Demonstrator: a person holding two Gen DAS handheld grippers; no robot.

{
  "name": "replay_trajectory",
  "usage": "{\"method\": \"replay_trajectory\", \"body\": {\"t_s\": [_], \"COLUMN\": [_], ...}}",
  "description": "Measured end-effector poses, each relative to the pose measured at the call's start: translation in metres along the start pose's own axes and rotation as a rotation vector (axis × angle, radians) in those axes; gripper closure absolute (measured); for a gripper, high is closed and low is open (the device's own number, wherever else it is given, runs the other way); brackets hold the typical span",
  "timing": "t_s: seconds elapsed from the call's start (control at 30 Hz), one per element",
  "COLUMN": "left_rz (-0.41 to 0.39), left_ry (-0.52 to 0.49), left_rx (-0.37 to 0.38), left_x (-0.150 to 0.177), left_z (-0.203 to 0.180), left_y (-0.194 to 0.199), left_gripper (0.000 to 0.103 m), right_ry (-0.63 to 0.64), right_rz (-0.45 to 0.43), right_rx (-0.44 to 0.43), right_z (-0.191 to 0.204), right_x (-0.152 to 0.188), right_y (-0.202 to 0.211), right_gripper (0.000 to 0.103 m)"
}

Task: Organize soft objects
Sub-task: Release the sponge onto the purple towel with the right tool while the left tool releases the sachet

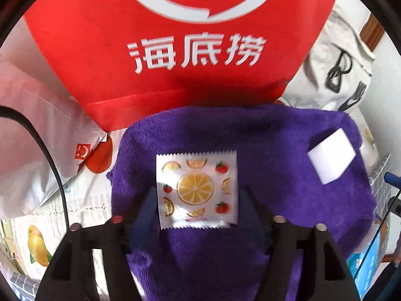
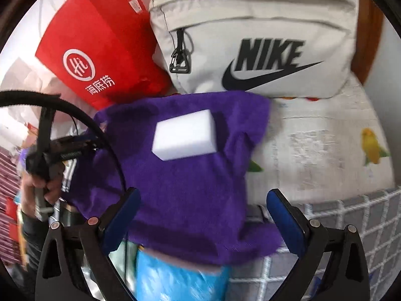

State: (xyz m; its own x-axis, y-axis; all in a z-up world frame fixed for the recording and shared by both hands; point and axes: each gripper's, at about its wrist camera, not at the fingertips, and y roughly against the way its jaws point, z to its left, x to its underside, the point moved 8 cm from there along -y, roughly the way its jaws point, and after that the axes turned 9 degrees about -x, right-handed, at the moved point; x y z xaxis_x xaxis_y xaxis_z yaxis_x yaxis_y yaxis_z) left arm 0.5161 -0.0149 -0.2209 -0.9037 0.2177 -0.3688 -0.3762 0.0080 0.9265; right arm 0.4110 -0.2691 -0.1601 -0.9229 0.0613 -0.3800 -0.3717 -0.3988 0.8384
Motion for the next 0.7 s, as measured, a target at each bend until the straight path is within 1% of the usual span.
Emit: {"method": "replay_trajectory", "body": {"t_s": [0.07,0.13,0.17,0.2,0.27,0.37,0.5,0.53,0.63,0.7], "left_rz": [-0.018,-0.03,-0.033,-0.036,-0.049,-0.101,-0.158,-0.166,-0.182,-0.178], "left_ry": [0.002,0.001,0.004,0.006,0.008,-0.009,-0.074,-0.09,-0.144,-0.17], "left_rx": [-0.009,-0.01,-0.013,-0.015,-0.008,0.028,0.052,0.058,0.08,0.106], "left_x": [0.002,0.008,0.013,0.018,0.03,0.055,0.095,0.1,0.131,0.15], "left_z": [0.0,0.0,0.0,-0.001,-0.004,-0.017,-0.045,-0.05,-0.071,-0.087], "left_y": [0.011,0.022,0.029,0.034,0.05,0.082,0.121,0.125,0.141,0.142], "left_gripper": [0.029,0.029,0.029,0.029,0.029,0.029,0.029,0.029,0.029,0.029], "right_ry": [0.012,-0.005,-0.019,-0.026,-0.053,-0.058,-0.059,-0.052,-0.015,0.009], "right_rz": [-0.031,-0.055,-0.08,-0.082,-0.07,-0.102,-0.167,-0.184,-0.225,-0.224], "right_rx": [0.041,0.025,-0.003,-0.032,-0.021,-0.01,0.006,0.01,0.032,0.044], "right_z": [-0.002,-0.005,-0.009,-0.008,-0.007,-0.001,0.006,0.009,0.02,0.027], "right_x": [0.009,0.014,0.017,0.024,0.031,0.045,0.067,0.073,0.091,0.106], "right_y": [0.016,0.028,0.04,0.045,0.041,0.051,0.071,0.077,0.093,0.099], "right_gripper": [0.005,0.008,0.008,0.008,0.008,0.008,0.008,0.008,0.008,0.008]}}
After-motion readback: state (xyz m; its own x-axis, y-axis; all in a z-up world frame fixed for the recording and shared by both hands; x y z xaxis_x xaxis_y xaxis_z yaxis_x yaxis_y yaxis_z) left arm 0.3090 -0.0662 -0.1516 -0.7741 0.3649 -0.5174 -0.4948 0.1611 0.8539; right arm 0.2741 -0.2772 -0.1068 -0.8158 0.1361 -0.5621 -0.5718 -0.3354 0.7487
